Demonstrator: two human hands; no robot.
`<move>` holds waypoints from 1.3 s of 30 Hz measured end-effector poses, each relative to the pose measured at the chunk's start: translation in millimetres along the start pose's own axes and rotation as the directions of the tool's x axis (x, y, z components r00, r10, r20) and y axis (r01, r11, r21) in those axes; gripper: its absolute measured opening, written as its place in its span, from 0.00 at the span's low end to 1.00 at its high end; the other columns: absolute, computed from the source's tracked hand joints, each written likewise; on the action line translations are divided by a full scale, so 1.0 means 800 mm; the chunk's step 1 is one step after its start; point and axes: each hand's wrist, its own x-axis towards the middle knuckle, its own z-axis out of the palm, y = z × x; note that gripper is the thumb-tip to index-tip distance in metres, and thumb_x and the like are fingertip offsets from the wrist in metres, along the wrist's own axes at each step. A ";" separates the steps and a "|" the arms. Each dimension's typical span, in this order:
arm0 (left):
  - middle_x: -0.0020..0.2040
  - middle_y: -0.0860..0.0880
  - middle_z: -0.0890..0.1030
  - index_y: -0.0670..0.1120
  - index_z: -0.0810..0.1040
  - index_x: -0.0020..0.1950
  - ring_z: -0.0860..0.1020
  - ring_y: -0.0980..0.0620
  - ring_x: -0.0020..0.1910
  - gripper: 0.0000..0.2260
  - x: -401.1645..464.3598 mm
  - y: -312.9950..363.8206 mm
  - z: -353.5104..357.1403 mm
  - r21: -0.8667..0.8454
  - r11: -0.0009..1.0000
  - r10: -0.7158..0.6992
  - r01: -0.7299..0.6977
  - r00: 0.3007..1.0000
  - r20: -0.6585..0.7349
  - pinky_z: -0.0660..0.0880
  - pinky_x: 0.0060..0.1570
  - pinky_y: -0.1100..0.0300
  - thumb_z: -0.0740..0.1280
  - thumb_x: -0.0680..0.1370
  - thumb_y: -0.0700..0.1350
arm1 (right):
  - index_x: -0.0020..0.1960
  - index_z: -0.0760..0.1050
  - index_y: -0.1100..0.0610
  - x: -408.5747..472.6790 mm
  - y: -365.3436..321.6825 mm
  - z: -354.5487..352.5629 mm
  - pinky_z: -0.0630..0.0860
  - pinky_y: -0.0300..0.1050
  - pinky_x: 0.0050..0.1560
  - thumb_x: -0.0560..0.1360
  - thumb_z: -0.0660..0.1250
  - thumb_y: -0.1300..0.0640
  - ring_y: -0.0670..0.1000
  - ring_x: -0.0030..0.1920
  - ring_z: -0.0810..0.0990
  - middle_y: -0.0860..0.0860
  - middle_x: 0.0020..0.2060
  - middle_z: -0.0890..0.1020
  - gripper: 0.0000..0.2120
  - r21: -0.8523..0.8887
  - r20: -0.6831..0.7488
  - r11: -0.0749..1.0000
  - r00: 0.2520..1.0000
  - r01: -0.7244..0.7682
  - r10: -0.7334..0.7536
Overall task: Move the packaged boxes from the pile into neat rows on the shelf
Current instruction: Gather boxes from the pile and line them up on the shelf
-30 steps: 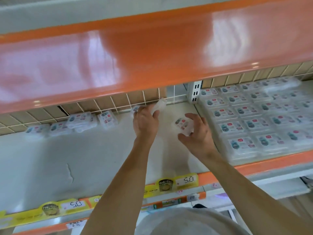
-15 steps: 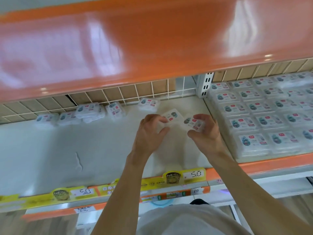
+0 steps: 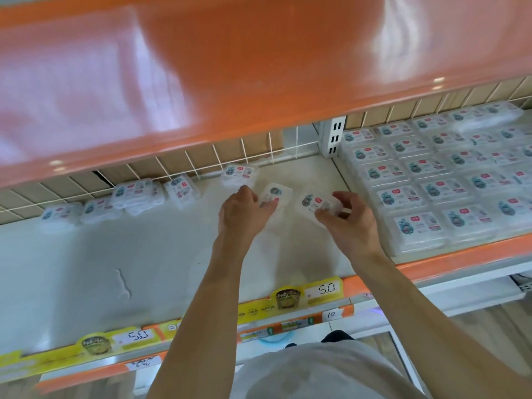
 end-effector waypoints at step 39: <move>0.53 0.47 0.86 0.51 0.82 0.61 0.85 0.48 0.53 0.11 -0.074 -0.061 -0.058 -0.773 0.606 -0.016 0.188 0.974 0.225 0.80 0.53 0.55 0.68 0.80 0.43 | 0.61 0.80 0.52 -0.047 -0.037 -0.044 0.84 0.49 0.50 0.74 0.73 0.66 0.55 0.50 0.86 0.59 0.50 0.84 0.17 0.370 0.268 0.924 0.963 -0.097 -0.007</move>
